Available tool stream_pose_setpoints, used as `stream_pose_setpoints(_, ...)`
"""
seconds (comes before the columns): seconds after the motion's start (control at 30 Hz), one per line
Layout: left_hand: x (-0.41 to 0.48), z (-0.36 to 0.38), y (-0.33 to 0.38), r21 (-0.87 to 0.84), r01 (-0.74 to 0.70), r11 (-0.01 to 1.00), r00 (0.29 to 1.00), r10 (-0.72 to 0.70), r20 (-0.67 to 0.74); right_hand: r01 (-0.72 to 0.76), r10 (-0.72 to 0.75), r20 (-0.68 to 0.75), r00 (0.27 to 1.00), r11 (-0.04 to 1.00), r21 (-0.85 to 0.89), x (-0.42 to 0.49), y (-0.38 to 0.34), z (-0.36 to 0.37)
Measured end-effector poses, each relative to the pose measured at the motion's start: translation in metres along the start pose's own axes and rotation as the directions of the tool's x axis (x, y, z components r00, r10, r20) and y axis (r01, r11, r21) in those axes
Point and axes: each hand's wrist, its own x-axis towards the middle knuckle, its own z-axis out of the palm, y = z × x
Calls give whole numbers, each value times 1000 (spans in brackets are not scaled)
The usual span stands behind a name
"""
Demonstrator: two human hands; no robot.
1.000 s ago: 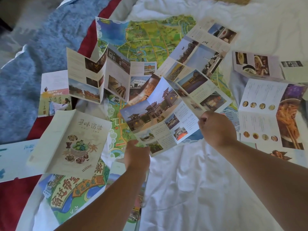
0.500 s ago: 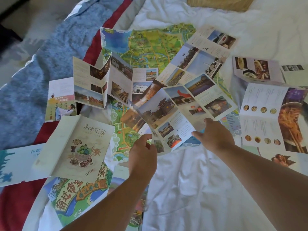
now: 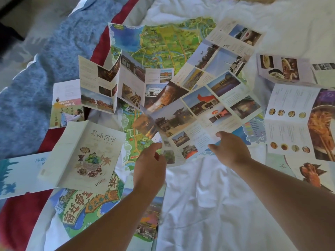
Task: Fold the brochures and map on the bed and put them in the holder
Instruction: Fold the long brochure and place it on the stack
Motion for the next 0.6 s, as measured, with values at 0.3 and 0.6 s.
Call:
stream_pose_setpoints(0.3,-2,-65,-31,253,4,967,1000,-5,6,48,-47,-9,999,998,31,-25,12,-7)
stream_pose_setpoints(0.6,-5,-116,-46,443,52,895,998,-32,-54,-1,0,20,1000,1000,27,-43,28,-12)
